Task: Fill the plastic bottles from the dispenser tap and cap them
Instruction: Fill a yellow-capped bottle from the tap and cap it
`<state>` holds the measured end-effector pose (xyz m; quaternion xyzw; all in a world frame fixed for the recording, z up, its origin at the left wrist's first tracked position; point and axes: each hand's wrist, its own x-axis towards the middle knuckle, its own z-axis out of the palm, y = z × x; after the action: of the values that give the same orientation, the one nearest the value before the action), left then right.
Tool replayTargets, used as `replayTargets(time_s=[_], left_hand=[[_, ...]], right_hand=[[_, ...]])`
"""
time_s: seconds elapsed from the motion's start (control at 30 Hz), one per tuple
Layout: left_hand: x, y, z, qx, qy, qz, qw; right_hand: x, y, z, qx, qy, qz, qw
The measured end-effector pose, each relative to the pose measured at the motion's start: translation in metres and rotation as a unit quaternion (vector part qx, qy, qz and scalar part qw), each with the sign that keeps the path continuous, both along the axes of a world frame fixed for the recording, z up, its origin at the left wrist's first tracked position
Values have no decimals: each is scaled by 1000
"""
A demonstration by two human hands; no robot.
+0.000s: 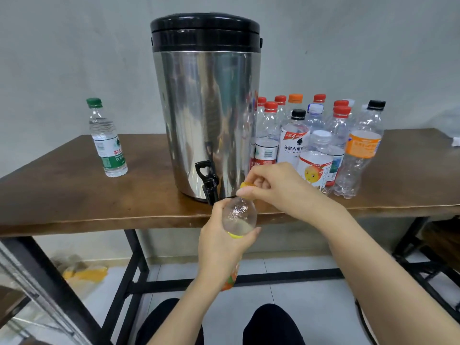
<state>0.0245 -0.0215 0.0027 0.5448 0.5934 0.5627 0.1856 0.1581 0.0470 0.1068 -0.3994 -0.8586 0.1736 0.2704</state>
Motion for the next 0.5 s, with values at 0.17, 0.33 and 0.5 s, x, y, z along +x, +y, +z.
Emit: replayTargets(time_s=[0.17,0.33,0.5], left_hand=[[-9,-3,-11,-10,-8,-8,1000],[-10,-2,-13,-15,19,-18,1000],[-15,-2,-21,-30,20,-17,999]], right_hand=[[6,1,0,-54,-39,109,992],[-3,3,-3,-59,-37,13,997],[-2,6,-2,-95,-54,73,991]])
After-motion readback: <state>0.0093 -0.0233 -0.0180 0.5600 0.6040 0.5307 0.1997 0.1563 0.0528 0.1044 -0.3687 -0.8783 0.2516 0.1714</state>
